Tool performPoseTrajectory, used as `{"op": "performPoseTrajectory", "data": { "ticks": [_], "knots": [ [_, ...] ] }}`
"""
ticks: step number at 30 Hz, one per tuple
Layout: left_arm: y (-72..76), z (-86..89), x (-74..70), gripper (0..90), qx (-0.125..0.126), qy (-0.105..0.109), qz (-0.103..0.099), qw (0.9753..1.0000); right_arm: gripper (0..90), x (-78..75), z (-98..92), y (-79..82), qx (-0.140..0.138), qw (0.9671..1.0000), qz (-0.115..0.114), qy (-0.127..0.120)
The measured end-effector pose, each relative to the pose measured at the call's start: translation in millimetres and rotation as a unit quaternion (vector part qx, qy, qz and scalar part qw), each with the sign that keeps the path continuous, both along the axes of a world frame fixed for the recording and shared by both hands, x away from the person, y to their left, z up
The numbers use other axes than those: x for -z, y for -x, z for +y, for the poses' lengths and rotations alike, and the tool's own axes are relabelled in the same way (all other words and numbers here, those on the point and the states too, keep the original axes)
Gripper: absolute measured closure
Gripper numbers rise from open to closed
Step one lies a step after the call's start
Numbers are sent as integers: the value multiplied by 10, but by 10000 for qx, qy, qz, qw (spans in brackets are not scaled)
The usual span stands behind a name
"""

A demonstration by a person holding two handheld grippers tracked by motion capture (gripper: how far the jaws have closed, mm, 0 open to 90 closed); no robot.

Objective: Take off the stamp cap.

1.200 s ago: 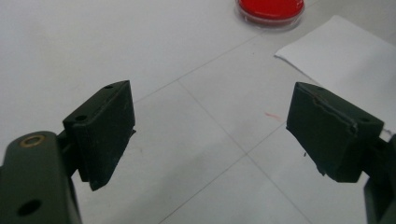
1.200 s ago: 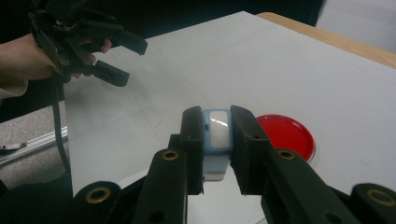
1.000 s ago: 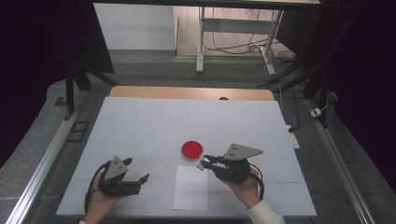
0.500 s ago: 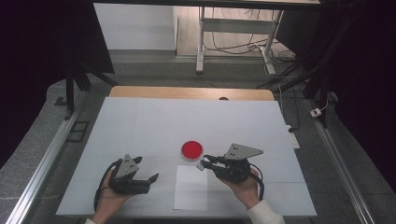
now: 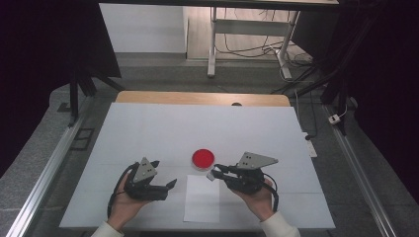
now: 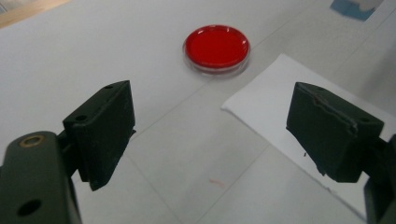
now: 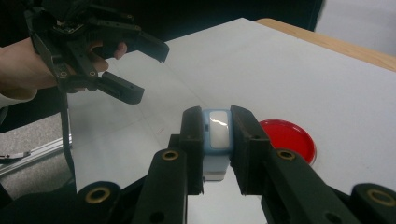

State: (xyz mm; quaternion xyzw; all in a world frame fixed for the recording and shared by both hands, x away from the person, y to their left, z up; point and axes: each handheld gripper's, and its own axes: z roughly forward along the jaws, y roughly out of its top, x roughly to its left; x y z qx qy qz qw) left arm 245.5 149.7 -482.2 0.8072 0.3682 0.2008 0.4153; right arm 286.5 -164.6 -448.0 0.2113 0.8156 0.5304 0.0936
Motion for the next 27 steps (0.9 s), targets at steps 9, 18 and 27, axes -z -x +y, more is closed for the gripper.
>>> {"op": "performPoseTrajectory", "data": {
  "ticks": [9, 18, 27],
  "knots": [
    [-71, -184, -57, 156, 169, 47, -63, 9998, 758, 8, -2, -7, 30, 10000, 10, 0],
    [-99, -285, -58, 155, 214, 112, -81, 9997, 758, 5, 18, 4, -4, 10000, 0, 6],
    [-101, -302, -33, 156, 271, 190, -57, 9994, 758, 6, 33, 13, 23, 10000, 8, -13]
  ]
}}
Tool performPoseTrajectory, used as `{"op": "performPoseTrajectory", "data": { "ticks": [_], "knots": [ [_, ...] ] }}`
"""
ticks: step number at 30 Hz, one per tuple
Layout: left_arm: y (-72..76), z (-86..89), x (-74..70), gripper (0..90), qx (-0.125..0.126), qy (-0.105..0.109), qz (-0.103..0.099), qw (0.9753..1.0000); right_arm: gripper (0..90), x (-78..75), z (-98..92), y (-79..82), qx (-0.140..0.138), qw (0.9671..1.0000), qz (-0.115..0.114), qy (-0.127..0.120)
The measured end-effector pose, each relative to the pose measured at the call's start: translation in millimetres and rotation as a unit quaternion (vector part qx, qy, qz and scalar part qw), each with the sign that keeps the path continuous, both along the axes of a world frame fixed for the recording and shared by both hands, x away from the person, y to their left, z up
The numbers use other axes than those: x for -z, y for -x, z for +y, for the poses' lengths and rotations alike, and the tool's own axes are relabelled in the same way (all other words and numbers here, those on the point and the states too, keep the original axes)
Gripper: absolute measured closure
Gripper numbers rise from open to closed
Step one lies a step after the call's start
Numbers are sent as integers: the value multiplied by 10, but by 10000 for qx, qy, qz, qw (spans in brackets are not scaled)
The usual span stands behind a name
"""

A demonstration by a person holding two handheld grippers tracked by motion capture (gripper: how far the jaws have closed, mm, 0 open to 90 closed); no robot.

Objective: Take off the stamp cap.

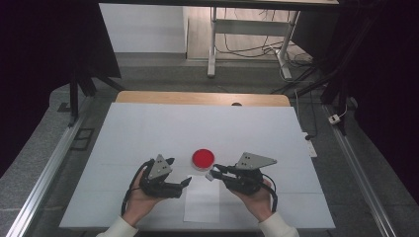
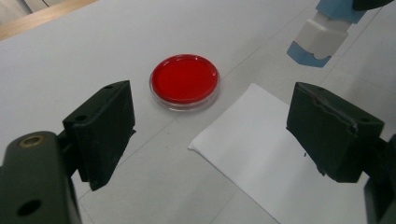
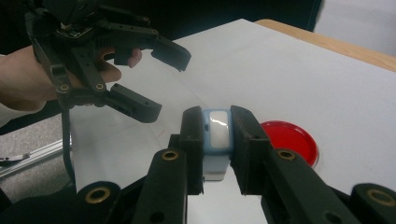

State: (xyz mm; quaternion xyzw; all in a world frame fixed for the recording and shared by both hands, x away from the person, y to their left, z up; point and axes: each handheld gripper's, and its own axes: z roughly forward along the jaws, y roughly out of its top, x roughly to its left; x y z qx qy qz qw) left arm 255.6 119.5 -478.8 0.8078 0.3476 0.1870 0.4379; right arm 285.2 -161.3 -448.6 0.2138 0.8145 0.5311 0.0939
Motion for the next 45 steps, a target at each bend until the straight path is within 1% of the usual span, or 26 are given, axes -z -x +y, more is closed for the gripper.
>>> {"op": "performPoseTrajectory", "data": {
  "ticks": [3, 9, 11, 15, 25, 29, 33, 38, 45],
  "knots": [
    [-15, -28, 13, 156, 11, -9, 11, 10000, 758, 17, 18, -3, -21, 10000, 7, 19],
    [-8, -135, 39, 156, 137, -93, 27, 9999, 758, 62, 49, -2, -55, 9999, 53, 70],
    [-4, -166, 45, 156, 167, -88, 36, 9998, 757, 66, 53, -2, -71, 9999, 52, 69],
    [0, -219, 64, 156, 238, -141, 52, 9996, 758, 66, 54, -4, -57, 9999, 55, 62],
    [22, -324, 85, 159, 333, -157, 41, 9993, 758, 90, 80, -1, -15, 9999, 68, 84],
    [24, -351, 96, 162, 369, -174, 27, 9992, 758, 96, 97, 1, 11, 10000, 70, 61],
    [29, -380, 110, 164, 397, -203, 25, 9990, 758, 114, 116, -6, 53, 9999, 137, 36],
    [29, -407, 117, 172, 412, -205, 4, 9989, 758, 137, 139, 2, 57, 9999, 160, 31],
    [35, -455, 138, 198, 409, -214, -49, 9989, 758, 136, 145, 12, 137, 9996, 213, -122]
  ]
}}
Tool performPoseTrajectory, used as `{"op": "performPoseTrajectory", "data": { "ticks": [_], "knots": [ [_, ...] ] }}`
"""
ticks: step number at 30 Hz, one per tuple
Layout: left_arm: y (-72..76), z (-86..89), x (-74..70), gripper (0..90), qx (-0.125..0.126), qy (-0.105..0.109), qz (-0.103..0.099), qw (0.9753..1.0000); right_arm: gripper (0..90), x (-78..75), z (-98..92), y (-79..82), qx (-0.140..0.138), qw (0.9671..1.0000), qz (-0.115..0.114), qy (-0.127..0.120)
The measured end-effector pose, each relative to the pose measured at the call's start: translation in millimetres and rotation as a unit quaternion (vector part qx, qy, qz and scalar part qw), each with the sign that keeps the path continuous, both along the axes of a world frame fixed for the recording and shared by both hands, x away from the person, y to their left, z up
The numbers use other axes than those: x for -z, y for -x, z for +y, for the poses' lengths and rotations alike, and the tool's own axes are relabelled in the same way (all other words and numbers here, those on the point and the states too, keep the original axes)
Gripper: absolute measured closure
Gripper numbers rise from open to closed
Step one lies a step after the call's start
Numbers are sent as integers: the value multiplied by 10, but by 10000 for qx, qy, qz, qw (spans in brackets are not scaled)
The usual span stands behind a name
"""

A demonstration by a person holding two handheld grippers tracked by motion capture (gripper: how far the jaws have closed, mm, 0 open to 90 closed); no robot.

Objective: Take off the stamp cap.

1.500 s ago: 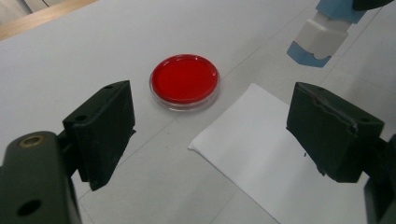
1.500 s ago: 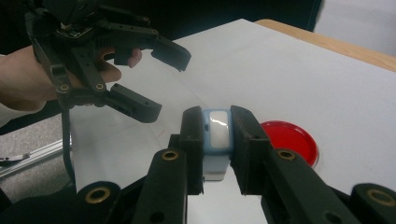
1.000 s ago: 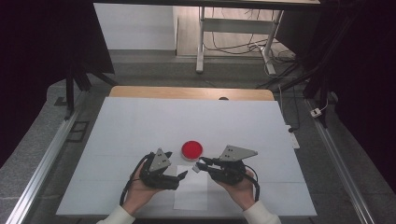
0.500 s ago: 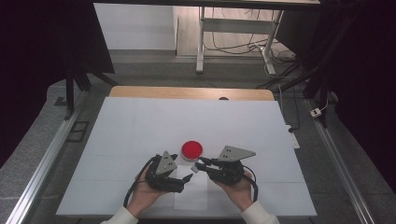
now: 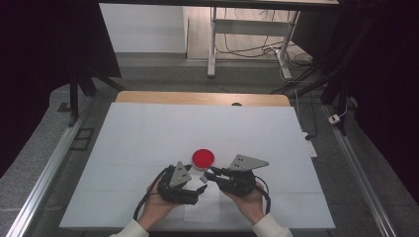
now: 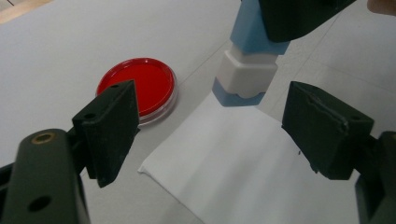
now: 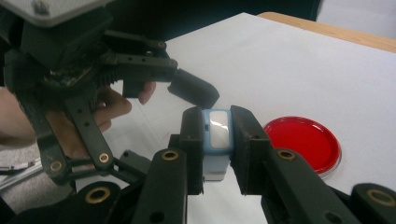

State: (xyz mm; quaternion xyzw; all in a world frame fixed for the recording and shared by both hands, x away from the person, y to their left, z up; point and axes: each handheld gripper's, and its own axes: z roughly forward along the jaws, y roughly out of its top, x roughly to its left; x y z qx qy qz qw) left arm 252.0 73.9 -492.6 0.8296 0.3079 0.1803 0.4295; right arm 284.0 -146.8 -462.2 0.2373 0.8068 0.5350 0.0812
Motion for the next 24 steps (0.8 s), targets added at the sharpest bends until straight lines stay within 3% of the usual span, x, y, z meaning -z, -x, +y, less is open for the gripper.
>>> {"op": "performPoseTrajectory", "data": {
  "ticks": [24],
  "knots": [
    [34, -119, 46, 360, 74, -209, -301, 9993, 757, -2, -42, -14, 215, 9989, 180, -369]
  ]
}}
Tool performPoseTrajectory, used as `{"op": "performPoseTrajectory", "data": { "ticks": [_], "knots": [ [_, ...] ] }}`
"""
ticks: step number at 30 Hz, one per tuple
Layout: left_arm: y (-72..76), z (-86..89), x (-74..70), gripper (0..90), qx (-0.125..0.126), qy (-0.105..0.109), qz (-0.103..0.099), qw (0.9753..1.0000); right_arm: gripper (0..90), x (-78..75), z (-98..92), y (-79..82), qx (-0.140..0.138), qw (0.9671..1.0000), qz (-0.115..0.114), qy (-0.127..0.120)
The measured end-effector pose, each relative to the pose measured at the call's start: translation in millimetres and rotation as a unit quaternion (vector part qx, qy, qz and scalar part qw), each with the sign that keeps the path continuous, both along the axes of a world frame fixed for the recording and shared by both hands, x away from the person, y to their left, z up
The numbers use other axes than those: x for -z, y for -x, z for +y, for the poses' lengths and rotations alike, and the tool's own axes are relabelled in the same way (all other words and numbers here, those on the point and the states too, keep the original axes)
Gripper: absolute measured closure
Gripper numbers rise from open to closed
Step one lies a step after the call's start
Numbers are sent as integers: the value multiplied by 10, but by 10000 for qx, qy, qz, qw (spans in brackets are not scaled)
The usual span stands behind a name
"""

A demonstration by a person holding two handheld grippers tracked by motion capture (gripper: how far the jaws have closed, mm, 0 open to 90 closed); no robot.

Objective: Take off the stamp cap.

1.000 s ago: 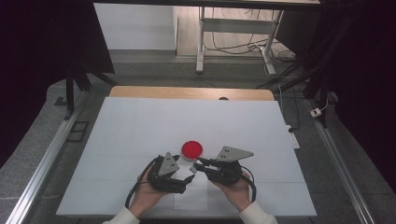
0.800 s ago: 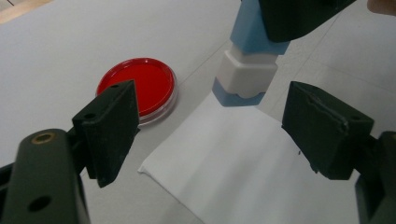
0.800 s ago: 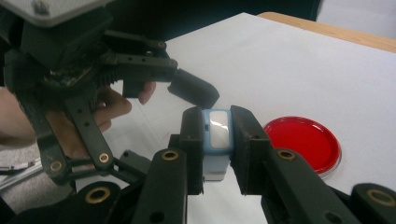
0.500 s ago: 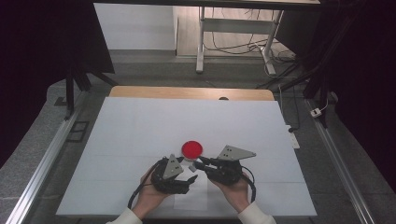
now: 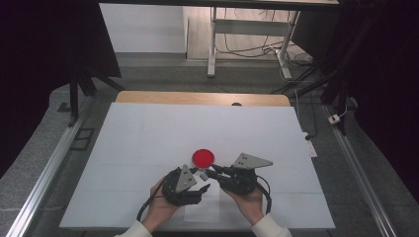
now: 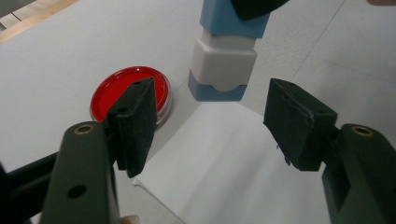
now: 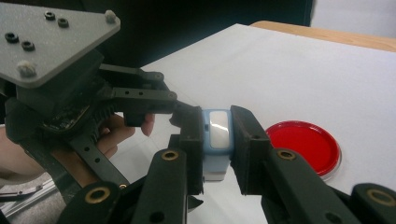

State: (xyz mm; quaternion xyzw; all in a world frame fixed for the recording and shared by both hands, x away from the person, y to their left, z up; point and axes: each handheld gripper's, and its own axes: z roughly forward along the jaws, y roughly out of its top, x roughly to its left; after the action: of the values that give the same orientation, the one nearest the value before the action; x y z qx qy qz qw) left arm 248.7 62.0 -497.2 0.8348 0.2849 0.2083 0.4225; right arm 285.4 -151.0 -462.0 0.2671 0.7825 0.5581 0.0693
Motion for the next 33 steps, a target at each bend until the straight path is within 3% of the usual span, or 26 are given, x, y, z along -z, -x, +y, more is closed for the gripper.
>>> {"op": "performPoseTrajectory", "data": {
  "ticks": [14, 33],
  "knots": [
    [5, -17, 7, 489, 54, -118, -112, 9999, 757, 25, -4, -15, 16, 9999, 88, -69],
    [2, -27, 16, 597, 104, -213, -103, 9997, 757, 33, -7, -18, 45, 9999, 98, -71]
  ]
}}
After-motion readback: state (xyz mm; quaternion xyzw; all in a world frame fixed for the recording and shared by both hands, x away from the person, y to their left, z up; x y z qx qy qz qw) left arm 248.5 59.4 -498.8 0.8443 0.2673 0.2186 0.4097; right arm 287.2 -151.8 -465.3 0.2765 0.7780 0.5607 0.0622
